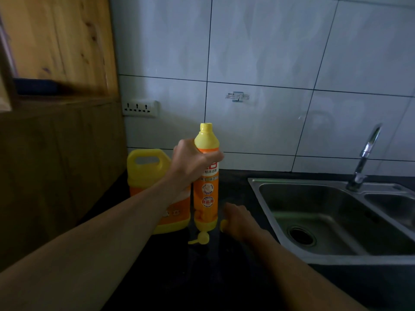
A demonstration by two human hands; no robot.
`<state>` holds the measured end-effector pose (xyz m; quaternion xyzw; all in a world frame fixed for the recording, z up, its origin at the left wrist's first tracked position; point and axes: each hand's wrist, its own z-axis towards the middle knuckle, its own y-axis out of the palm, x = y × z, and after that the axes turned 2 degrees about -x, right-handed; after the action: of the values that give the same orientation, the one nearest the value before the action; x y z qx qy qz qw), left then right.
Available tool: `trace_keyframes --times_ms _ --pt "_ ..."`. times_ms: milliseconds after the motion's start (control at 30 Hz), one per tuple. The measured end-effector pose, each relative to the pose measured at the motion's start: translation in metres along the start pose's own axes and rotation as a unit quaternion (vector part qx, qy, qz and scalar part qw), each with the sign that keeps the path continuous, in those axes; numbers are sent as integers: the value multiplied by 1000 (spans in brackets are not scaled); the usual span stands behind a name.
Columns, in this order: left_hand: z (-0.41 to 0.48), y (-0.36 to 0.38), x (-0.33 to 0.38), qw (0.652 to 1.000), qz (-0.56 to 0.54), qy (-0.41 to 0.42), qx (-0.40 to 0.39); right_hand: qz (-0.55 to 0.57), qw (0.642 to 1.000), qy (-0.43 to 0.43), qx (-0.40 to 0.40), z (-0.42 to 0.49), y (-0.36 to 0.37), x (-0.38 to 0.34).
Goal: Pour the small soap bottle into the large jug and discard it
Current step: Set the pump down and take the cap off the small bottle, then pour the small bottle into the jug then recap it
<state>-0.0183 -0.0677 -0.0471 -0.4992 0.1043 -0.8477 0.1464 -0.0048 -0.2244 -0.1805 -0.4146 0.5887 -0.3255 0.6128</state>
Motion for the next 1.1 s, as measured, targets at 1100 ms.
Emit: trace_keyframes --times_ms 1100 --pt "13 -30 20 999 -3 -13 29 287 928 -144 188 1 -95 -85"
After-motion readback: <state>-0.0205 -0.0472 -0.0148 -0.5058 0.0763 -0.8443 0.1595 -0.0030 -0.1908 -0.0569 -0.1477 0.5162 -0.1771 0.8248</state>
